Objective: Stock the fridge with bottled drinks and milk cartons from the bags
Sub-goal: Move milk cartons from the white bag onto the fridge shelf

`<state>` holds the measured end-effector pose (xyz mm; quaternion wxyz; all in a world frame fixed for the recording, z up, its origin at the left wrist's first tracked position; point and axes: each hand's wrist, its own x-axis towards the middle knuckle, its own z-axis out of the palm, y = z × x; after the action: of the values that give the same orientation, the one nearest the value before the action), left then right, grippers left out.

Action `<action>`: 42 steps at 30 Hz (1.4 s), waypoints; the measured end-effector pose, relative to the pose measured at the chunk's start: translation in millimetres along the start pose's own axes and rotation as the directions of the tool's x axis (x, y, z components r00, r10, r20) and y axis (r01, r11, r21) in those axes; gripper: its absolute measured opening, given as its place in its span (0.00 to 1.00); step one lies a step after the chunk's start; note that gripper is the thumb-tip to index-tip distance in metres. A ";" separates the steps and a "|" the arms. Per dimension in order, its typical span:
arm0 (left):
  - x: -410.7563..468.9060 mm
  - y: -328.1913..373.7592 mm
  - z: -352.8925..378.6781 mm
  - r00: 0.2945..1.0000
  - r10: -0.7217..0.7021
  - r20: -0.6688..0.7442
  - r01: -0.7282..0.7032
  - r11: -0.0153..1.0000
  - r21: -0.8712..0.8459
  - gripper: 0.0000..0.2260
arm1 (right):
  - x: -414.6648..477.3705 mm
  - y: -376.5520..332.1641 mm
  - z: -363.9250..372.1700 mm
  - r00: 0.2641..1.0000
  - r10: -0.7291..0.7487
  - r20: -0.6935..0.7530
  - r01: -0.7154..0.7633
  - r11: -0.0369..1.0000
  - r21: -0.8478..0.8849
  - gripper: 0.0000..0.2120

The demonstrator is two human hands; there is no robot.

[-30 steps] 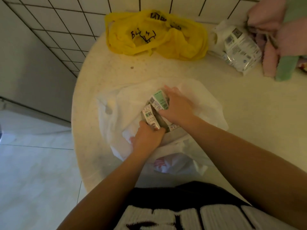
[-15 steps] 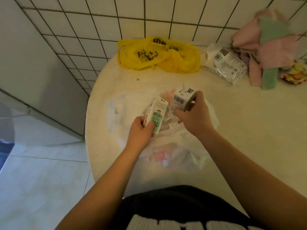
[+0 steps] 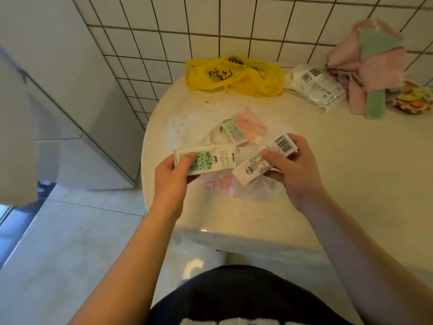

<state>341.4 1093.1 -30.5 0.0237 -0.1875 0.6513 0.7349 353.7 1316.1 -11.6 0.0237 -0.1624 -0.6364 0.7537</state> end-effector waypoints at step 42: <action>-300.0 -51.1 -591.2 0.907 -0.419 -0.041 0.296 0.703 -0.646 0.27 | -394.0 199.3 458.1 0.304 0.654 0.692 -0.722 0.633 -0.280 0.19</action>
<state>779.0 592.4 -35.2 0.0421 -0.3747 0.3194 0.8694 634.5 747.0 -57.0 -0.5548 -0.0945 -0.4223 0.7106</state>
